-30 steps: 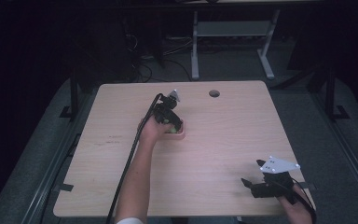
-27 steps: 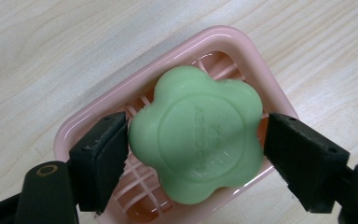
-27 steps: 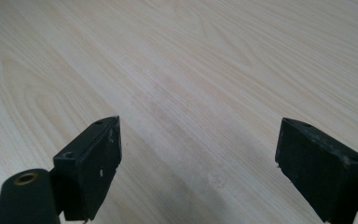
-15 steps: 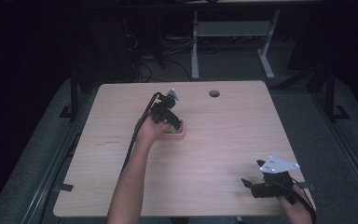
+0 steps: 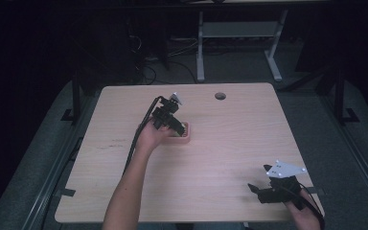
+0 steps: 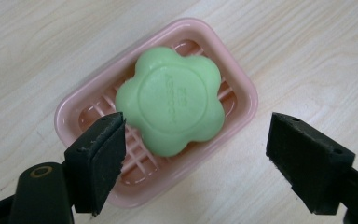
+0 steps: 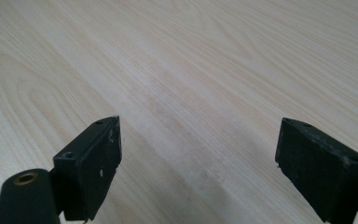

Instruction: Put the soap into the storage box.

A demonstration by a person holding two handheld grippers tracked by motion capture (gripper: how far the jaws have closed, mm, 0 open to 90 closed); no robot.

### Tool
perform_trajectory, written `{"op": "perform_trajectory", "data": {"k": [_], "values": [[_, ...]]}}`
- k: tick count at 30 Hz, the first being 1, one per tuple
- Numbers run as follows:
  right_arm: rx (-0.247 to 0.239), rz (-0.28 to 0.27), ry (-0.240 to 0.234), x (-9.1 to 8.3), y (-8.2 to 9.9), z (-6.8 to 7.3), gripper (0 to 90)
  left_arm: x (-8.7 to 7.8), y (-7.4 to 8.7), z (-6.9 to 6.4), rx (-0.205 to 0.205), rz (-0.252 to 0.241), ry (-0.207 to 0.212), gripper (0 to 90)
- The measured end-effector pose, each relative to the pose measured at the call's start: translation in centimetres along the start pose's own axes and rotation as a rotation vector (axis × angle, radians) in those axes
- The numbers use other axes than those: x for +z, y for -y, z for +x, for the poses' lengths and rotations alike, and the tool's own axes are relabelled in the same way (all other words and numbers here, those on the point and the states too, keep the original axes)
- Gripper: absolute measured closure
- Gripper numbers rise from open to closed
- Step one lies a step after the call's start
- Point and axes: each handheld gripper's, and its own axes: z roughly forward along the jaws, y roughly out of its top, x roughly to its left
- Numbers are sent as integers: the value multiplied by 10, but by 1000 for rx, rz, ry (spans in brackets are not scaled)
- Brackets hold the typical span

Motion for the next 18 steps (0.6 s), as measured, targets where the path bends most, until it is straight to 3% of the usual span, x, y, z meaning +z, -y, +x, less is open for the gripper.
{"op": "perform_trajectory", "data": {"k": [11, 18], "values": [[-5, 6, 5, 1, 2, -1, 138, -11, 15, -2, 8, -32, 4, 202], [-3, 6, 7, 1, 3, -2, 138, -25, 21, -5, 38, -54, 6, 202]]}}
